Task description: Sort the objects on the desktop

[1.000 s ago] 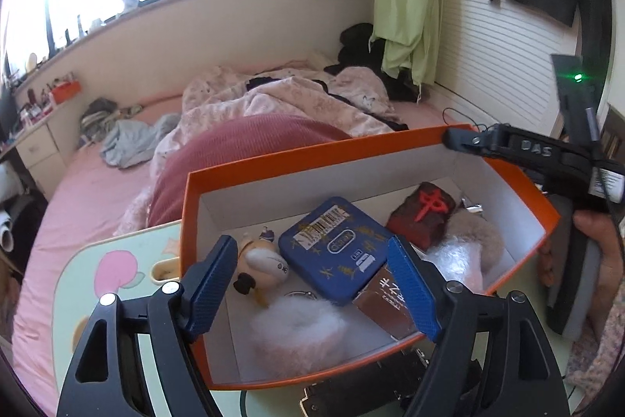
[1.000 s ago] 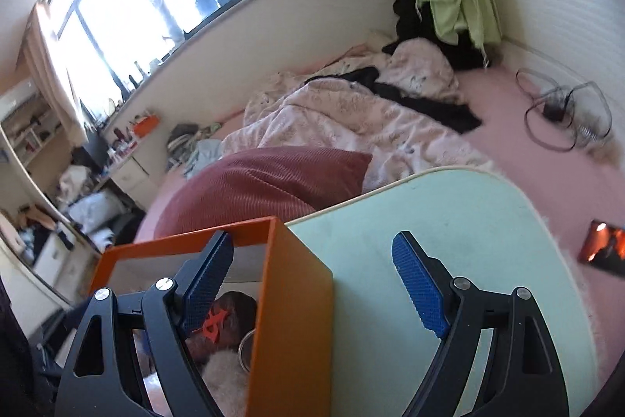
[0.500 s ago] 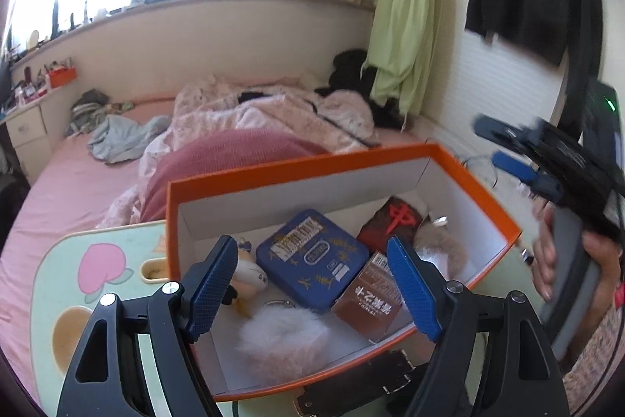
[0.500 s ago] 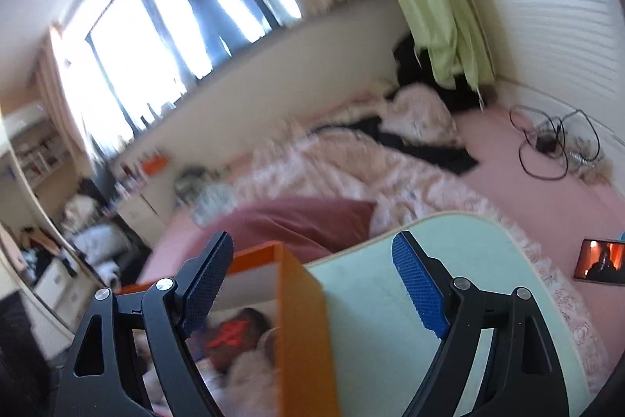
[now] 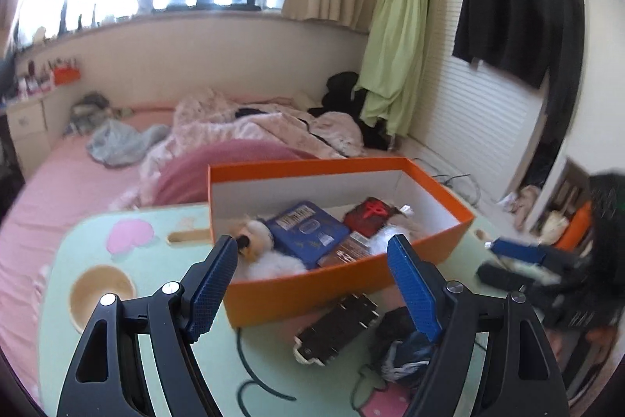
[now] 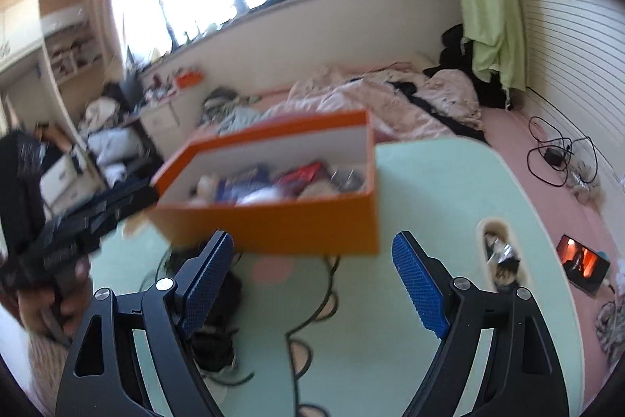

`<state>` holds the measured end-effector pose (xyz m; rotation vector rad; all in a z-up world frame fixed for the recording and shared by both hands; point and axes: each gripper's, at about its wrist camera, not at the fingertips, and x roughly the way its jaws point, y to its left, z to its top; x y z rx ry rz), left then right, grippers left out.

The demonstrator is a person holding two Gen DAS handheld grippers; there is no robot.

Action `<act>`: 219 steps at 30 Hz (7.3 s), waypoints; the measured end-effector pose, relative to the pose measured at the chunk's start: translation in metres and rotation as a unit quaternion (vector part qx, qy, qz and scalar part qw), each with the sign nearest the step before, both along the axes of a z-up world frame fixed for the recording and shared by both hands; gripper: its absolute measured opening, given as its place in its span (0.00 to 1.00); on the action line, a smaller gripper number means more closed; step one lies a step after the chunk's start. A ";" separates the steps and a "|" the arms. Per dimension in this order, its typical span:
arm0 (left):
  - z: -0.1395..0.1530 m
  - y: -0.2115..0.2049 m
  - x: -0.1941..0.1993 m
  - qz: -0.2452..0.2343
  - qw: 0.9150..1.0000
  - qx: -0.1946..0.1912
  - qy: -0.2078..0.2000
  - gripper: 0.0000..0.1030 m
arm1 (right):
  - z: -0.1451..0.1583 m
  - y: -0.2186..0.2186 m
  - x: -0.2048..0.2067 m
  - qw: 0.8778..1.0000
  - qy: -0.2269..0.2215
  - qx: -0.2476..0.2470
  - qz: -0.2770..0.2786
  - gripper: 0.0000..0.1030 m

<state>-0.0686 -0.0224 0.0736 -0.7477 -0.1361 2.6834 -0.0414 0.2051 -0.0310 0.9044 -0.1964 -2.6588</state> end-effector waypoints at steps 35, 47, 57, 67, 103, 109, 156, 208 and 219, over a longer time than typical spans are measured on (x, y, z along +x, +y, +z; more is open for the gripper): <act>-0.047 -0.010 0.031 0.052 0.988 -0.074 -0.124 0.85 | -0.038 -0.070 0.023 0.984 -0.028 0.090 0.154 0.28; -0.035 0.029 0.025 0.006 0.991 -0.066 -0.112 0.85 | -0.009 -0.004 0.037 0.995 -0.006 0.035 0.098 0.21; -0.047 0.062 -0.016 0.021 0.981 -0.136 -0.139 0.67 | -0.005 0.014 0.031 0.998 -0.007 0.024 0.060 0.24; -0.054 0.057 0.001 -0.007 0.980 -0.141 -0.139 0.37 | -0.018 0.007 0.026 0.996 -0.060 0.058 0.023 0.78; -0.023 0.040 0.014 -0.015 0.991 -0.087 -0.097 0.26 | -0.017 -0.013 0.033 0.995 -0.039 0.057 0.077 0.38; 0.024 0.040 0.001 -0.016 0.995 -0.080 -0.056 0.26 | 0.027 -0.020 0.012 0.994 0.005 0.050 0.093 0.38; 0.014 0.015 -0.050 0.057 0.996 -0.043 -0.047 0.81 | 0.035 -0.017 -0.073 0.995 0.084 0.036 -0.040 0.78; -0.068 0.030 0.036 0.122 0.971 -0.125 -0.163 1.00 | -0.049 -0.037 0.031 0.989 -0.048 0.127 -0.059 1.00; -0.068 0.031 0.036 0.122 0.971 -0.125 -0.162 1.00 | -0.049 -0.037 0.031 0.989 -0.047 0.127 -0.059 1.00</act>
